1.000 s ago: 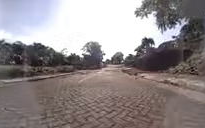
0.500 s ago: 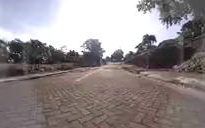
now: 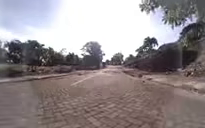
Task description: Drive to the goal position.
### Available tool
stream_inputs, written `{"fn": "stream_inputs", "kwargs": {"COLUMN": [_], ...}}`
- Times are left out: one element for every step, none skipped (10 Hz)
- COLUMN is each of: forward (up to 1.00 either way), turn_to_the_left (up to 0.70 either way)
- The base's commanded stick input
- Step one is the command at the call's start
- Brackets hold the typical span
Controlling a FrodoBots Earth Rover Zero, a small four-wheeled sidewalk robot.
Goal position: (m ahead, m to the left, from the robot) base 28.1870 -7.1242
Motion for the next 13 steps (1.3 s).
{"fn": "stream_inputs", "kwargs": {"forward": [1.0,1.0,1.0,1.0,1.0,1.0,1.0,1.0,1.0,1.0,1.0,1.0,1.0], "turn_to_the_left": [0.0,0.0,0.0,0.0,0.0,0.0,0.0,0.0,0.0,0.0,0.0,0.0,0.0]}}
